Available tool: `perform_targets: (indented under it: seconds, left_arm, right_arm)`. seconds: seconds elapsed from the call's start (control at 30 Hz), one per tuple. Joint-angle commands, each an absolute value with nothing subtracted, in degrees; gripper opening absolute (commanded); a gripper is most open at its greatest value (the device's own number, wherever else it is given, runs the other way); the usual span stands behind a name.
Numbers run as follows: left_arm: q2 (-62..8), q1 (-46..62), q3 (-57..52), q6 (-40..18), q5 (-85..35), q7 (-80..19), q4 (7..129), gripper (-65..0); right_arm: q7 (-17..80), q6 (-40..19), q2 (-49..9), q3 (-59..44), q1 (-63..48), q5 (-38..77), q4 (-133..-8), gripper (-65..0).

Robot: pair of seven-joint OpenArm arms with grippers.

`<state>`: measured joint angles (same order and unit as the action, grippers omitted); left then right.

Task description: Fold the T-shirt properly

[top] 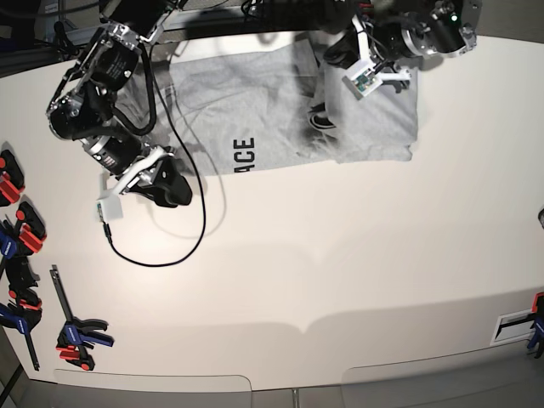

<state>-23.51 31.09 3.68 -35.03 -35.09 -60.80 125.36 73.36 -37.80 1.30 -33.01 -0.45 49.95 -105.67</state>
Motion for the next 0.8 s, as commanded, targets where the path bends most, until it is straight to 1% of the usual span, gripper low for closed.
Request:
perform_targets:
  seconds: [0.0, 0.03, 0.1, 0.13, 0.17, 0.33, 0.4, 0.43, 0.5, 0.57, 0.67, 0.77]
  left_arm:
    - [-23.8, 31.3, 3.5, -36.3, -37.1, -59.9, 126.4, -65.0]
    - [-23.8, 31.3, 3.5, -36.8, -37.2, -59.7, 126.4, -59.9]
    - [-23.8, 31.2, 3.5, -36.7, -37.1, -58.6, 126.4, -46.2]
    - [-23.8, 31.2, 3.5, -36.7, -37.1, -58.1, 126.4, -41.9]
    - [-23.8, 31.2, 3.5, -36.7, -37.1, -57.5, 126.4, -39.7]
    - [-23.8, 30.2, 3.5, -36.7, -33.5, -56.7, 126.4, -39.4]
    - [-23.8, 28.9, 3.4, -36.7, -30.6, -54.7, 126.4, -39.4]
    - [-23.8, 28.1, 3.4, -36.0, -29.2, -52.9, 126.4, -39.5]
    - [-23.8, 26.3, 3.4, -32.3, -26.7, -49.3, 126.3, -39.6]
    - [-23.8, 24.4, 3.4, -31.0, -24.9, -47.8, 126.0, -39.6]
    - [-23.8, 20.9, 3.4, -29.7, -24.2, -46.5, 122.4, -40.1]
    - [-23.8, 16.2, 3.4, -29.3, -24.7, -46.2, 115.0, -42.7]
  right_arm:
    - [72.1, -38.6, 1.1, -32.9, 0.4, 51.6, -106.7, -49.0]
    - [72.1, -38.6, 1.1, -32.9, 0.4, 51.6, -106.7, -49.0]
    - [72.1, -38.6, 1.1, -32.9, 0.4, 51.6, -106.7, -49.0]
    - [72.1, -38.6, 1.1, -32.9, 0.4, 51.6, -106.7, -49.0]
    - [72.1, -38.6, 1.1, -32.9, 0.4, 51.6, -106.7, -49.0]
    - [72.1, -38.6, 1.1, -32.9, 0.4, 51.6, -106.7, -49.0]
    - [72.1, -38.6, 1.1, -32.9, 0.4, 51.6, -106.7, -49.0]
    - [72.1, -38.6, 1.1, -32.9, 0.4, 51.6, -106.7, -49.0]
    - [72.1, -38.6, 1.1, -32.9, 0.4, 51.6, -106.7, -49.0]
    - [72.1, -38.6, 1.1, -32.9, 0.4, 51.6, -106.7, -49.0]
    - [72.1, -38.6, 1.1, -32.9, 0.4, 51.6, -106.7, -49.0]
    - [72.1, -38.6, 1.1, -32.9, 0.4, 51.6, -106.7, -49.0]
